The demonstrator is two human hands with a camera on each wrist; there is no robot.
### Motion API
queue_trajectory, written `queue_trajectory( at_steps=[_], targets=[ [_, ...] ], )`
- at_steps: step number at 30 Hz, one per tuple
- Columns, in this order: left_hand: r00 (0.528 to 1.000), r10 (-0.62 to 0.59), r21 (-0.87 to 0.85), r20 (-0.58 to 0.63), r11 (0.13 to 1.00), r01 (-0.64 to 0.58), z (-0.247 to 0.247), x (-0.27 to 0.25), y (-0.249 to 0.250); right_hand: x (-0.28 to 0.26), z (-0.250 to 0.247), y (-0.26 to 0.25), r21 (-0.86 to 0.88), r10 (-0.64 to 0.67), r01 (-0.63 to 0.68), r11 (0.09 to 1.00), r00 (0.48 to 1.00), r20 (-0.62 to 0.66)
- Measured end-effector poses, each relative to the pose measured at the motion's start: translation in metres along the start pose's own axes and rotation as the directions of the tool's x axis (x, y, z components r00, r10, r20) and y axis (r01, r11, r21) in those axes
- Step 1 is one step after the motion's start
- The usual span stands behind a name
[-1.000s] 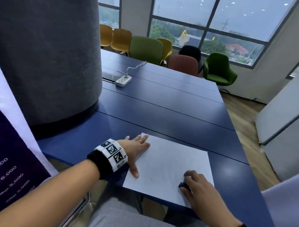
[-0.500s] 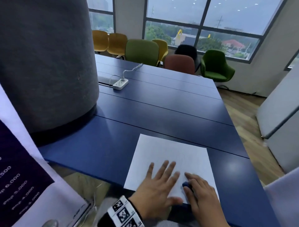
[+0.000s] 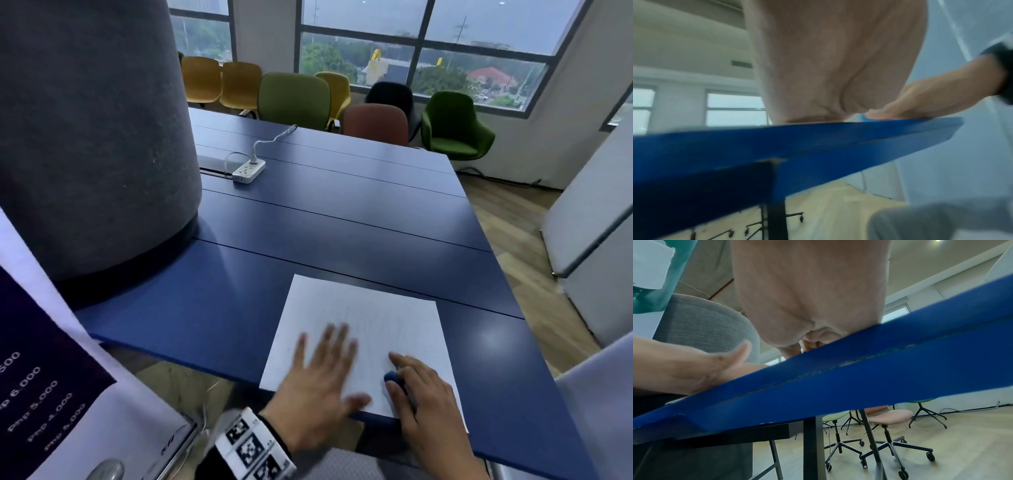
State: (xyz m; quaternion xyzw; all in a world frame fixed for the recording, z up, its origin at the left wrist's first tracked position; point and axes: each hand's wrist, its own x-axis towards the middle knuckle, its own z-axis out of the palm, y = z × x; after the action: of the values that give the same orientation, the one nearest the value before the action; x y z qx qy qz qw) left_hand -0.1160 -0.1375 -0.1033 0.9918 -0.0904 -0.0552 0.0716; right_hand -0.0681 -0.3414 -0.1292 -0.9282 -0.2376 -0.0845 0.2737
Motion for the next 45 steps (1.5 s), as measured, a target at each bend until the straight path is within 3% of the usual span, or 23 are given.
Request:
queue_trajectory(
  at_steps=[1,3,6,8,10,12,14,16,18,21,23,26,31,33,35,39,45],
  targets=[
    [0.993,0.110,0.000,0.040,0.994,-0.110,0.003,-0.002,0.009,0.000,-0.001,-0.001,0.002,0.003,-0.003,1.000,1.000,0.007],
    [0.982,0.127,-0.089,0.138,0.989,-0.116,0.001,-0.005,0.010,0.000,-0.002,-0.002,0.006,0.017,-0.017,1.000,0.999,0.030],
    [0.984,-0.118,-0.044,0.135,0.991,0.125,-0.005,-0.007,-0.022,-0.001,-0.004,-0.004,-0.001,0.044,-0.044,0.999,0.998,0.046],
    [0.940,-0.306,-0.063,0.150,0.946,0.318,-0.015,-0.008,-0.044,-0.001,-0.004,-0.005,-0.004,0.058,-0.058,0.998,0.996,0.060],
    [0.907,-0.380,-0.082,0.183,0.913,0.399,-0.024,-0.008,-0.050,-0.001,-0.004,-0.005,-0.005,0.062,-0.062,0.998,0.995,0.076],
    [0.941,-0.285,-0.082,0.184,0.949,0.304,-0.026,-0.010,-0.038,-0.001,-0.005,-0.006,-0.002,0.063,-0.063,0.998,0.995,0.079],
    [0.977,-0.066,-0.076,0.201,0.994,0.083,-0.018,-0.013,-0.017,-0.001,-0.006,-0.006,0.007,0.057,-0.057,0.998,0.996,0.063],
    [0.972,0.032,-0.080,0.234,0.997,-0.014,-0.011,-0.018,-0.008,-0.001,-0.006,-0.007,0.014,0.056,-0.057,0.998,0.997,0.062],
    [0.962,-0.109,-0.039,0.249,0.992,0.122,-0.015,-0.018,-0.019,-0.001,-0.005,-0.007,0.017,0.064,-0.065,0.998,0.995,0.075],
    [0.887,-0.375,0.025,0.268,0.923,0.383,-0.037,-0.012,-0.049,-0.001,-0.003,-0.006,0.027,0.060,-0.062,0.998,0.996,0.060],
    [0.859,-0.432,0.053,0.276,0.899,0.435,-0.058,-0.003,-0.065,0.000,-0.003,-0.006,0.035,0.062,-0.063,0.997,0.997,0.042],
    [0.897,-0.380,0.102,0.225,0.925,0.366,-0.082,0.024,-0.072,0.001,-0.003,-0.008,0.025,0.080,-0.082,0.996,0.995,0.061],
    [0.962,-0.159,0.301,0.220,0.949,0.088,-0.073,0.079,-0.042,0.003,-0.002,-0.006,0.032,0.085,-0.088,0.996,0.994,0.073],
    [0.956,-0.042,0.297,0.289,0.954,-0.048,-0.056,0.087,-0.021,0.003,-0.002,-0.006,0.050,0.061,-0.063,0.997,0.997,0.037],
    [0.934,0.028,0.200,0.355,0.974,-0.106,-0.044,0.087,-0.008,0.002,-0.003,-0.006,0.061,0.074,-0.076,0.995,0.996,0.044],
    [0.942,-0.030,0.088,0.334,0.996,0.001,-0.041,0.079,-0.024,0.002,-0.004,-0.007,0.044,0.085,-0.088,0.995,0.994,0.072],
    [0.891,-0.367,0.092,0.269,0.930,0.355,-0.049,0.075,-0.071,0.001,-0.003,-0.009,0.027,0.122,-0.125,0.992,0.989,0.080]
  ],
)
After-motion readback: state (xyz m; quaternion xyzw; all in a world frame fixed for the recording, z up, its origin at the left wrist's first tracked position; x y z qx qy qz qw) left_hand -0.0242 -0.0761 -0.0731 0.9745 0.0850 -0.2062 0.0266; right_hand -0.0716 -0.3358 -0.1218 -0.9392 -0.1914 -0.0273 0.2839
